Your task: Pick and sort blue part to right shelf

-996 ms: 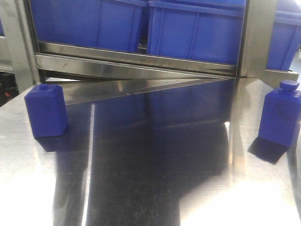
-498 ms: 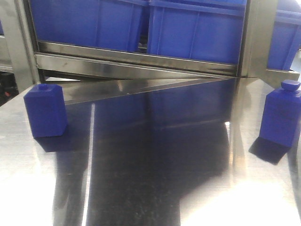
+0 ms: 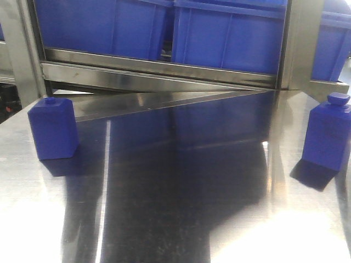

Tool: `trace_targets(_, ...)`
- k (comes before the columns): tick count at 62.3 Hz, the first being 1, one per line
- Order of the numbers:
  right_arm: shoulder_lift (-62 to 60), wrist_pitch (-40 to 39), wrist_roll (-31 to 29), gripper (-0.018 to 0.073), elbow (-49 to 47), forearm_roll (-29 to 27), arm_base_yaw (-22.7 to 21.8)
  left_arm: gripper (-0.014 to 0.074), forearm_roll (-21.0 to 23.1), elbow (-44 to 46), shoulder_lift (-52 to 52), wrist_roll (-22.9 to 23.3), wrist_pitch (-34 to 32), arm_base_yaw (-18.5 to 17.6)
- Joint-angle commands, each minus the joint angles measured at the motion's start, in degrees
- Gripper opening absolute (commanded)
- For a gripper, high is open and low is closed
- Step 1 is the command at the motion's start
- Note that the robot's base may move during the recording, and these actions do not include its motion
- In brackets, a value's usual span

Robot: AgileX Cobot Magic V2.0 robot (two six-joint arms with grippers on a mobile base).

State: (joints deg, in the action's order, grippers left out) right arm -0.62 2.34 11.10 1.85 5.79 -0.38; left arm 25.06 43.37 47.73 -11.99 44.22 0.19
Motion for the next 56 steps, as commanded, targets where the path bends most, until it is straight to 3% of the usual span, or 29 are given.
trace_targets(1, -1.19, -5.25, -0.44, 0.0057, -1.32, 0.08, -0.19, 0.062, 7.53, 3.59, 4.52, -2.65, -1.02, -0.3)
trace_targets(12, -1.19, -5.25, -0.44, 0.0057, -1.32, 0.08, -0.19, 0.0631, 15.51, 9.0, 13.15, -8.76, 0.79, -0.67)
trace_targets(23, -1.19, -5.25, -0.44, 0.0057, -1.32, 0.08, -0.19, 0.0631, 14.53, 16.53, 20.41, -8.89, 0.92, -5.13)
trace_targets(30, -1.19, -5.25, -0.44, 0.0057, -1.32, 0.08, -0.19, 0.063, 10.73, 21.58, 24.97, -7.75, 1.02, -8.92)
trace_targets(44, -1.19, -5.25, -0.44, 0.0057, -1.32, 0.08, -0.19, 0.0629, 1.51, 29.28, 32.73, 5.45, 1.78, -13.06)
trace_targets(56, -1.19, -5.25, -0.44, 0.0057, -1.32, 0.08, -0.19, 0.062, -12.56, 33.32, 38.92, 18.77, 8.14, -17.04)
